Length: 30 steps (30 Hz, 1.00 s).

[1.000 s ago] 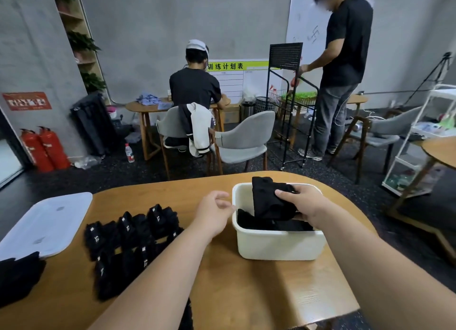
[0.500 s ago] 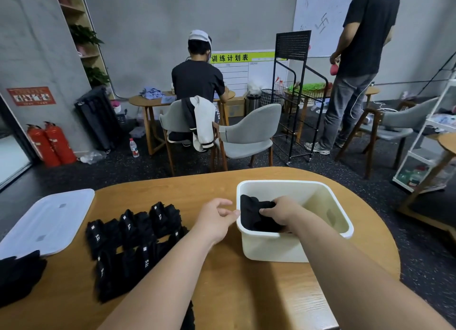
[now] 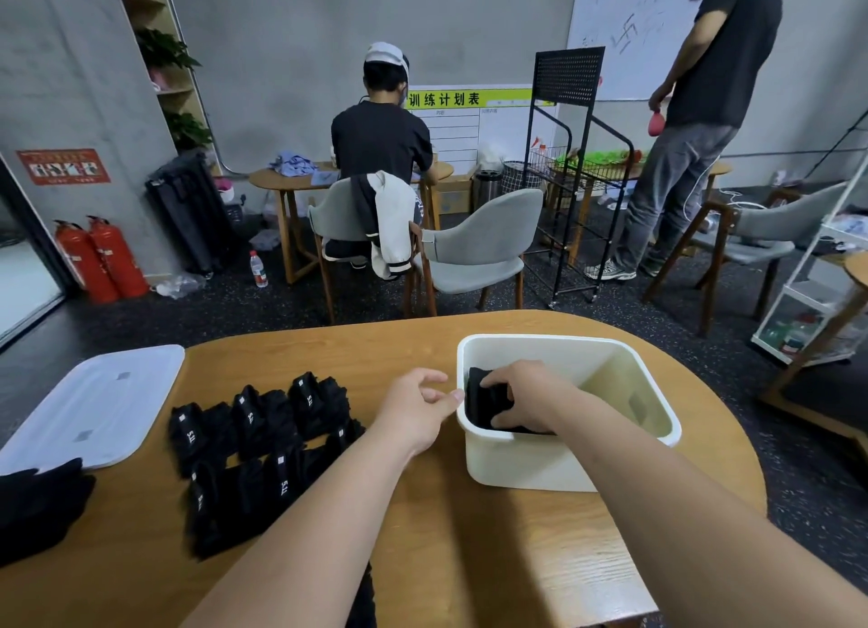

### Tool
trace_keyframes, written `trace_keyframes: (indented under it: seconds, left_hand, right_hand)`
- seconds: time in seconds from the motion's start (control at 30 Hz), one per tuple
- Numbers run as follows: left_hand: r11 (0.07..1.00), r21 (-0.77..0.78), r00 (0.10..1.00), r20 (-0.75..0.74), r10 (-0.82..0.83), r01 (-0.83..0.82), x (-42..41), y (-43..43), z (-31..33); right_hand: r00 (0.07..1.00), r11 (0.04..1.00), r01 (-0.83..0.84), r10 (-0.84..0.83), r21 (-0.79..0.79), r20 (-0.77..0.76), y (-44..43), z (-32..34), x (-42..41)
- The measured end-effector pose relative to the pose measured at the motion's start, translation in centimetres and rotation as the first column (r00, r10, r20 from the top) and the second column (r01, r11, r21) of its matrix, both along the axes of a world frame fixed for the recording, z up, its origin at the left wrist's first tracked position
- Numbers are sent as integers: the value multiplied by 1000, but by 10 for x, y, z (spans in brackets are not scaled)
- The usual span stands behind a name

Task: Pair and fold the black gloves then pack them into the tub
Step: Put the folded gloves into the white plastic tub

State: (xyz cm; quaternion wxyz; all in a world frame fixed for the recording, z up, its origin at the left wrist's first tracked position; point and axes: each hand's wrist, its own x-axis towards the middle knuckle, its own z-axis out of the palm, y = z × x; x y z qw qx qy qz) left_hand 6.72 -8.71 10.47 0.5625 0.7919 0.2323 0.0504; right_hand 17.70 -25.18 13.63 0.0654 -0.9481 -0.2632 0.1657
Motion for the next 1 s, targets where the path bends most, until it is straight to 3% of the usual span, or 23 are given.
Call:
trace_keyframes:
  seconds: [0.27,0.47,0.73,1.0]
  left_hand:
    - [997,72,1000,11,7,-8,-1,-1,-2]
    - [988,154,1000,-21,23,-20,-6,-3,4]
    - [988,145,999,12,49,-50,-25,8,8]
    - [982,152,993,33,111,-115,-64,45,12]
  right_hand:
    - [998,994,-55,56,-94,5,5,-24,9]
    - [998,991,-57,58,-122,6,12,-7,1]
    - [997,998,8,-13,57,73,5,21,-16]
    - [973,968,-108,56,227,223,36,54,-43]
